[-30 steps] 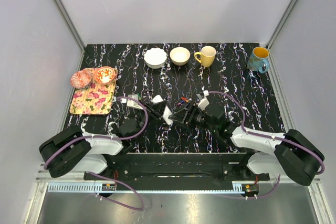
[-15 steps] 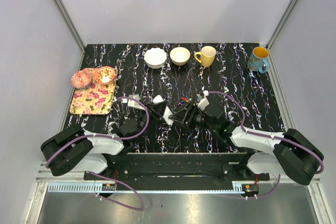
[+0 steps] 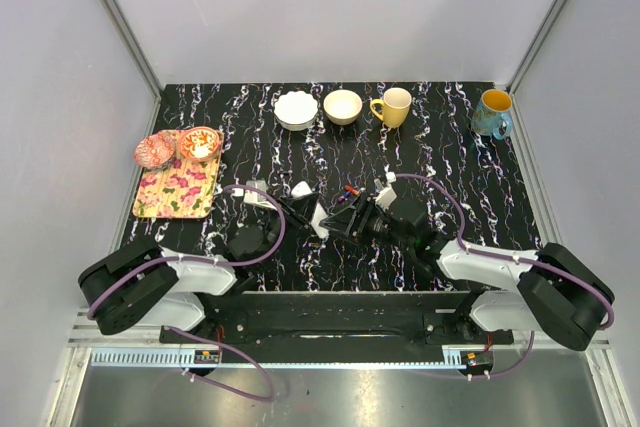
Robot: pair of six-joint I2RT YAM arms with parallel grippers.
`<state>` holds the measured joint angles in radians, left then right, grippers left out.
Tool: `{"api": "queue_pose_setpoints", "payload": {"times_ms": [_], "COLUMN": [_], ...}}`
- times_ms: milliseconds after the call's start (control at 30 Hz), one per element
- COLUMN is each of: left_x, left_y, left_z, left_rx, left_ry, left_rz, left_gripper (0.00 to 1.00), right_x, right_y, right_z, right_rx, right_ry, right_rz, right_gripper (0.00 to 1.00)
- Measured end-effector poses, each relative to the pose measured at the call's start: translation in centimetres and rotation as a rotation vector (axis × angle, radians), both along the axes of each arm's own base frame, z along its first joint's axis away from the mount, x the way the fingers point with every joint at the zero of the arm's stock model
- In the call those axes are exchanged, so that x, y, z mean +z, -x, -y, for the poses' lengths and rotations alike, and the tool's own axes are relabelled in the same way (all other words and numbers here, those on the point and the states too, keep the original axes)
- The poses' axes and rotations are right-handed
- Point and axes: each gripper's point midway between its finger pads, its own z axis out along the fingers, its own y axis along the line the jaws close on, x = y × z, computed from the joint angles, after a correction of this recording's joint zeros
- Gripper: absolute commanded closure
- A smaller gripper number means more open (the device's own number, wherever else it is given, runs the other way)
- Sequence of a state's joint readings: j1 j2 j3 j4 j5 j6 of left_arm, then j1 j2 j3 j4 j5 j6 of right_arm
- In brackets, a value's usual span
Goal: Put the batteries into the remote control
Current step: Remove the battery cover from the remote control.
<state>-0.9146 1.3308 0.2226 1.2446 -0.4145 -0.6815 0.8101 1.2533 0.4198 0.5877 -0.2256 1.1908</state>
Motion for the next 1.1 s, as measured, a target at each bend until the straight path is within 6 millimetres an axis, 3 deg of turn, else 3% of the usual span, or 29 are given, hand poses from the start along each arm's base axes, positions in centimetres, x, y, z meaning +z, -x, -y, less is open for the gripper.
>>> {"api": "queue_pose_setpoints", "payload": {"times_ms": [433,1100], "left_x": [-0.46,-0.19], "left_y": [-0.18,-0.32], "left_z": [0.12,0.37], "left_rx": [0.006,0.014], "left_ry": [-0.007,0.003], "left_rz": [-0.007,0.001], "left_gripper": [1.00,1.00], "right_x": [-0.62,-0.38], "right_y": [-0.37,-0.56], "right_z": [0.16,0.64], "right_rx": [-0.010,-0.022], "right_ry": [0.011,0.007], "right_rz": [-0.017,-0.012], "right_gripper": [0.47,0.48]}}
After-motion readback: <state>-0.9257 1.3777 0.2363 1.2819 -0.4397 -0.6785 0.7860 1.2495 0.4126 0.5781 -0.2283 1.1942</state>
